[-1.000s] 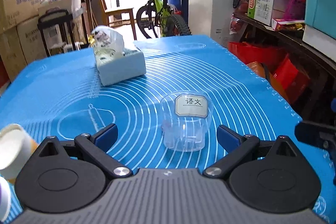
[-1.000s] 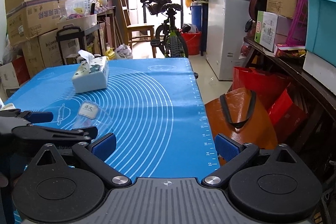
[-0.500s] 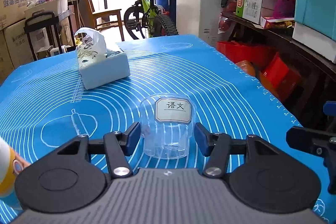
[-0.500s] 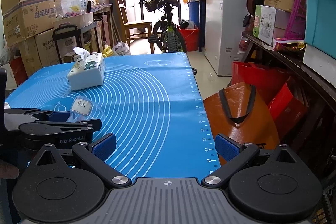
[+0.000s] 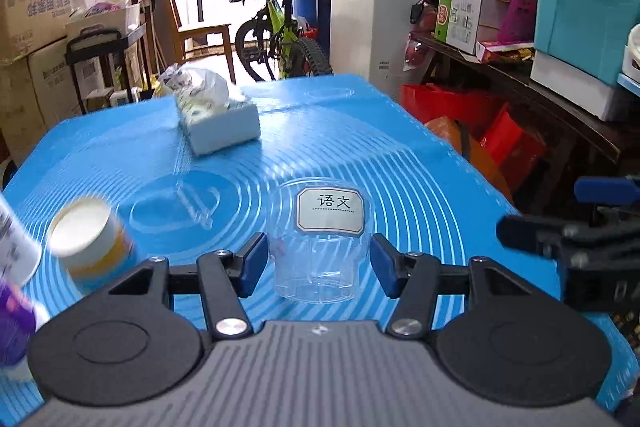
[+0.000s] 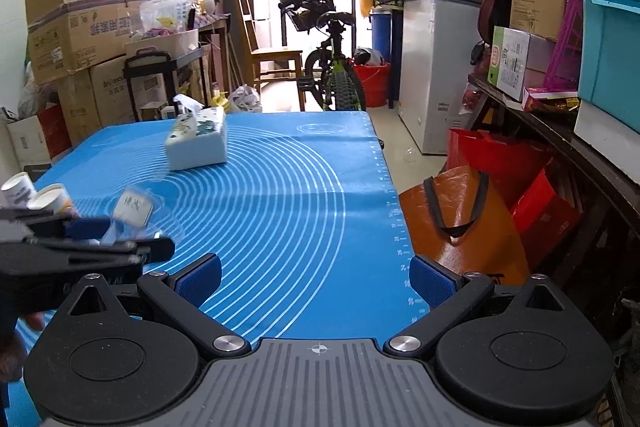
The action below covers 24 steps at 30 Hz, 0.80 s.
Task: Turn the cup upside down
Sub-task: 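Lift the clear plastic cup with the right tool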
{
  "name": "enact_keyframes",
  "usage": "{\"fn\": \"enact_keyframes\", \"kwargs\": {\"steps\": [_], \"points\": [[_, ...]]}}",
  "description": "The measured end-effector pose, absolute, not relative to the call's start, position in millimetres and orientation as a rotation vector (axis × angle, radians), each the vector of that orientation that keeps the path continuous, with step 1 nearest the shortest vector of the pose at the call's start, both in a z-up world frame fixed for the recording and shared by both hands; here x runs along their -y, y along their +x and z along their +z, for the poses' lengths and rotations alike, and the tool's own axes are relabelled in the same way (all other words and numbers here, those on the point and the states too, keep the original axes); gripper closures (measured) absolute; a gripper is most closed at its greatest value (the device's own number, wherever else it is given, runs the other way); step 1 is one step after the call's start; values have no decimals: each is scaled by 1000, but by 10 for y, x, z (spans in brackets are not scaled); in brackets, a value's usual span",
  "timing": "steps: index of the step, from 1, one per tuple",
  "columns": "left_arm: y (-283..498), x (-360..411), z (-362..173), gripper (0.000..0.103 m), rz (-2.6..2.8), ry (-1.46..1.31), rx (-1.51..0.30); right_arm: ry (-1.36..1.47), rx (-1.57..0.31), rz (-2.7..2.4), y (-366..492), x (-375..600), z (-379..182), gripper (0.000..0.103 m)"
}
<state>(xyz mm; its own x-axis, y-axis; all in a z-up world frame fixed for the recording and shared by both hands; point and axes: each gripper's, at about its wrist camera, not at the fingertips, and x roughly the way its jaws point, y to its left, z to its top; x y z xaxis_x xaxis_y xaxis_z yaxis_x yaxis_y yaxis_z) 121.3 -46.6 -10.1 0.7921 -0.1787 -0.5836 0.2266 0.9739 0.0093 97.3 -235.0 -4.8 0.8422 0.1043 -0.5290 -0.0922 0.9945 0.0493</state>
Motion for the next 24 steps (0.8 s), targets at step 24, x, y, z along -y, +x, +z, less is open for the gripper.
{"fn": "enact_keyframes", "kwargs": {"steps": [24], "points": [[834,165,-386,42,-140,17,-707,30,-607,163,473,2156,-104,3]]}}
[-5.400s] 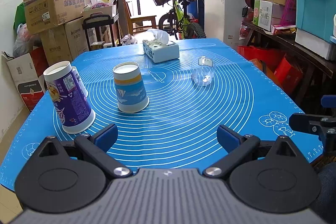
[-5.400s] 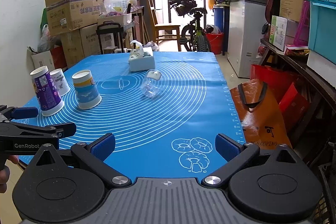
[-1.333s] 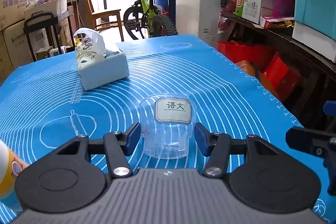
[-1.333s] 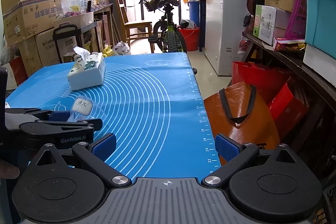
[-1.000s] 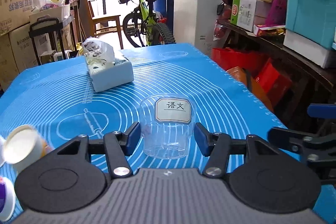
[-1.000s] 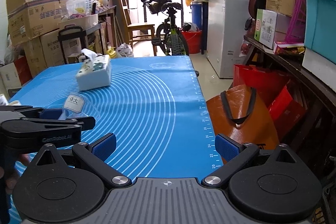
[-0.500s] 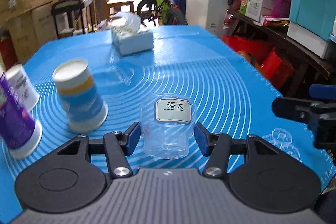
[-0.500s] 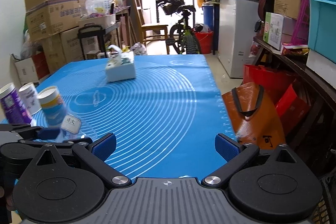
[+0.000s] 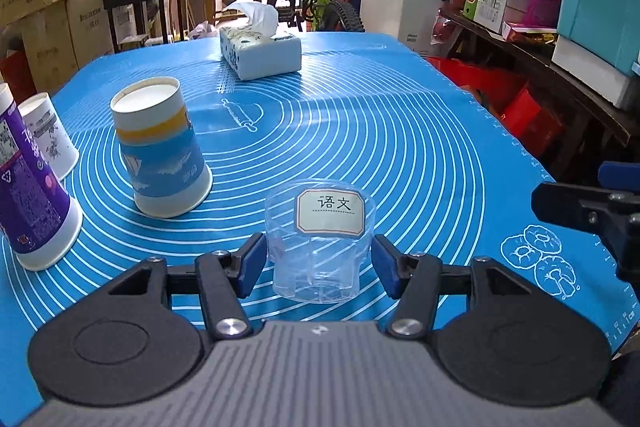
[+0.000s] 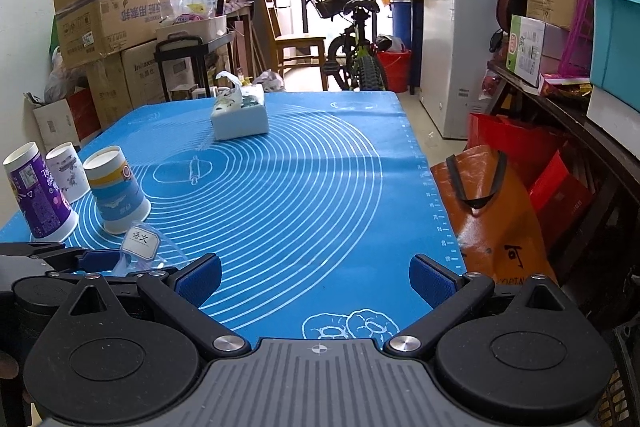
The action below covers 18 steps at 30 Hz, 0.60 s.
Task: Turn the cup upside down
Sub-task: 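Lift the clear plastic cup with the right tool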
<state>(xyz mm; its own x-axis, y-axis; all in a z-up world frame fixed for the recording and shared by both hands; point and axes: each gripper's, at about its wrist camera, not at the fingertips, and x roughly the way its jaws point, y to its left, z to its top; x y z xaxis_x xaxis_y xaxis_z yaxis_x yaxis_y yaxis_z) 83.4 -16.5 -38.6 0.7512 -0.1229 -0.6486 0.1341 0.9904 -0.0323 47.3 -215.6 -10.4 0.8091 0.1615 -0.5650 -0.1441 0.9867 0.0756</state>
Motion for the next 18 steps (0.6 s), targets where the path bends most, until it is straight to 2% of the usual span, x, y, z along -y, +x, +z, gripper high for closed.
{"fn": "enact_keyframes", "kwargs": {"steps": [2,3,10,18], "points": [[834,145,-377,27,-125,12,-708,32,-608,163,473,2148,-112,3],[829,129,-365,23,-119,7,-703,30,-609,163,475,2142,-114,3],[791,108,-305,15,-111,-1,-691,27,-614,174,475,2119,-114,3],[742,75,-202,15,-103,-4,-672,-9,-616,197,461,2047,-89,3]]}}
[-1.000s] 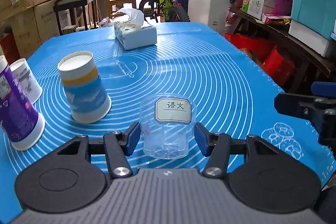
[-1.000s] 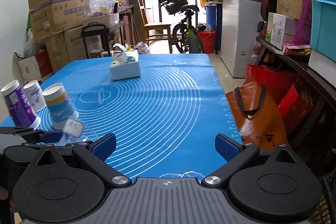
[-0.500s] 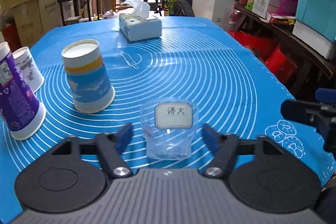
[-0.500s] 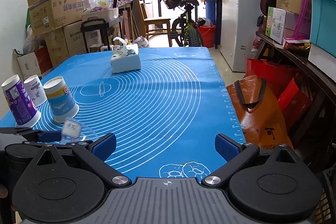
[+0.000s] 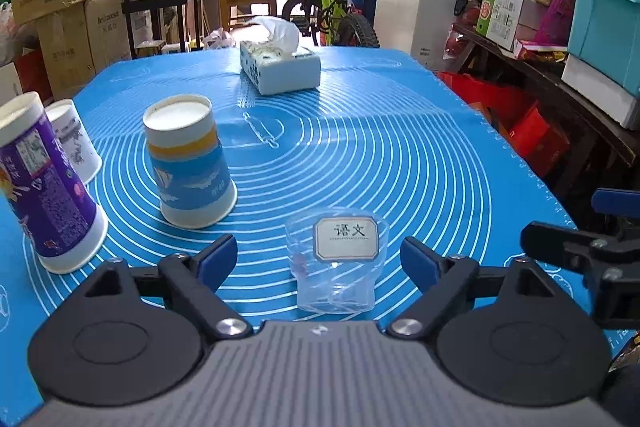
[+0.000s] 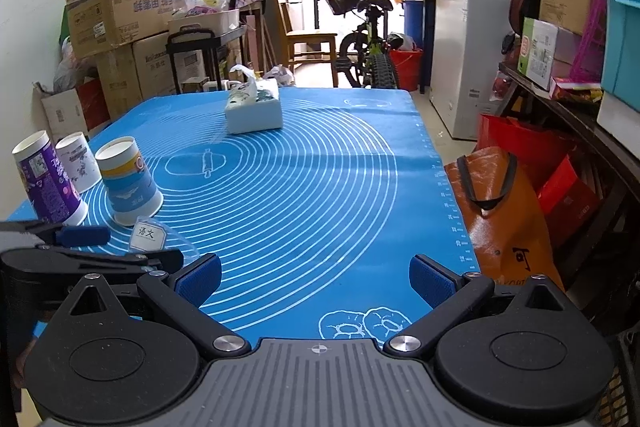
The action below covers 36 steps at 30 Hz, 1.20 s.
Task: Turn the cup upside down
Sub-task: 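Lift the clear plastic cup with the right tool, then roll the right tool to turn the clear cup rim-down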
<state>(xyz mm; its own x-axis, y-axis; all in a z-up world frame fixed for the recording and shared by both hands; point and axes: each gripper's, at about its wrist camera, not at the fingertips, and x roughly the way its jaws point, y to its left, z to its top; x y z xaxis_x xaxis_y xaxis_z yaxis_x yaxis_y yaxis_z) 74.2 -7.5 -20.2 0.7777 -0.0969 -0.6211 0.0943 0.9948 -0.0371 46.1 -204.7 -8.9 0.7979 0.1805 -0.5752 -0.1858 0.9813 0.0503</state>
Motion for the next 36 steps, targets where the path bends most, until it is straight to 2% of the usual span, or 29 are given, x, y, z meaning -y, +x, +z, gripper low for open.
{"fn": "enact_keyframes", "kwargs": {"steps": [7,9,18,27,36], "points": [[568,-90,-25,14,-90,9,-629,-166,-624,231,466,1854,36,3],[514,-182,9,9,-85,-10,-624,-243,-630,253,474,1756,95,3],[324,-589,-58,8,37,-4,-585,-882,-526,365,364,890,348,3],[282,-1075,-165,8,167,-82,-592,-1714,-265,449,30,118,-191,3],[288,-1320,-275,8,211,-139,-618,-2355,-39,592,-142,118,-837,4]]}}
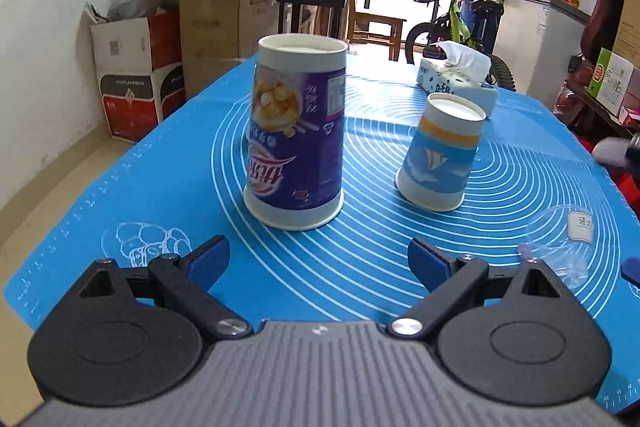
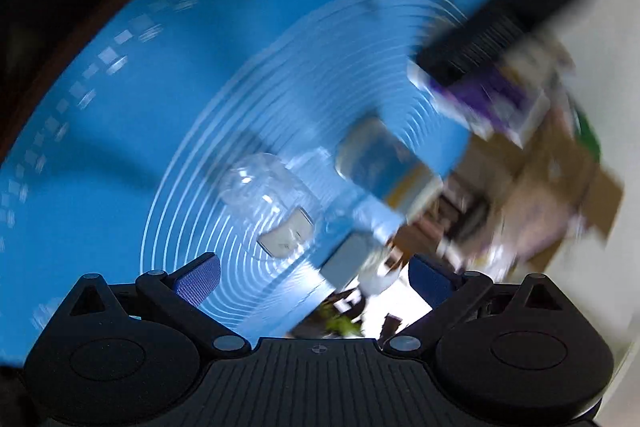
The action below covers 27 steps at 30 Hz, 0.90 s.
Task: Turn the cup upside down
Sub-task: 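Roll the right tool to turn the clear cup rim-down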
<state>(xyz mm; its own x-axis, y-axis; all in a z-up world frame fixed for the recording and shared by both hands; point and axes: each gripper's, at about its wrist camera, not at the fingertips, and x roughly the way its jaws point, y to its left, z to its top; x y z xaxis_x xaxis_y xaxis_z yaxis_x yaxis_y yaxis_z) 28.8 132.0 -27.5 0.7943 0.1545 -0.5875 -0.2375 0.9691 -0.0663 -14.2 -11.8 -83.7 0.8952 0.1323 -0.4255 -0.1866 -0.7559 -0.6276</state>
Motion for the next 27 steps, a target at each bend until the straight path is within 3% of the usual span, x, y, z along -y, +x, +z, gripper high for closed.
{"fn": "enact_keyframes", "kwargs": {"steps": [6,12,19,27], "points": [[292,-1367,-303,8,207,-141,-618,-2529,67,685,-91,147,-1010,4],[304,-1381,-316,8,204,-146,-620,-2588,73,729,-56,152,-1154,14],[306,-1380,-314,8,199,-146,-618,-2585,-5,732,8,209,-1217,45],[309,-1310,-279,8,189,-136,-611,-2339,-98,710,116,122,-951,45]]}}
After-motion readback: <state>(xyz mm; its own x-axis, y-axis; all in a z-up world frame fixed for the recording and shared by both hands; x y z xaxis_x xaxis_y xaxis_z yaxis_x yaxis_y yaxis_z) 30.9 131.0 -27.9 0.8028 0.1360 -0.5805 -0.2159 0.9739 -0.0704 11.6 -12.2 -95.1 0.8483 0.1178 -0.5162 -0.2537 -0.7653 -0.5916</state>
